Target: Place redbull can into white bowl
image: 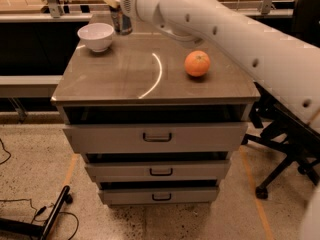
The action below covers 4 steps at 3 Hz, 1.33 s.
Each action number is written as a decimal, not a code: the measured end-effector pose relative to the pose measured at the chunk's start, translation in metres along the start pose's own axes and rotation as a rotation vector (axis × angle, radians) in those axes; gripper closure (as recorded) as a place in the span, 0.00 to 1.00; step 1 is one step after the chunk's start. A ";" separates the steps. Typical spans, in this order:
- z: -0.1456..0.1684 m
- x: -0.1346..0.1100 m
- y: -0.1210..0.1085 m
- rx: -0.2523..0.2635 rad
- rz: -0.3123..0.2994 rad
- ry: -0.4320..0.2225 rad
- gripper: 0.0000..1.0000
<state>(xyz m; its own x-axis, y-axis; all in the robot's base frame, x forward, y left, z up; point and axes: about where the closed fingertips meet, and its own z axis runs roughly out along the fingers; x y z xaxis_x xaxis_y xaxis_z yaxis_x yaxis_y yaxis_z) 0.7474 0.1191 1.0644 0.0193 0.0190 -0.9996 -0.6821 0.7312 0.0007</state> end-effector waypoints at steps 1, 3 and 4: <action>0.059 0.010 0.027 -0.038 0.041 -0.001 1.00; 0.146 0.026 0.052 -0.083 0.043 -0.011 1.00; 0.176 0.035 0.039 -0.072 -0.004 -0.010 1.00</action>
Offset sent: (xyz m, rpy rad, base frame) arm 0.0869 0.1641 -0.0260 0.0842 0.0474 0.1019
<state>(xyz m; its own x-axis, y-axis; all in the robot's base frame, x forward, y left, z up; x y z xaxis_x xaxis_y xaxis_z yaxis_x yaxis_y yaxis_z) 0.8503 0.2678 1.0345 0.0292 0.0235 -0.9993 -0.7328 0.6804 -0.0054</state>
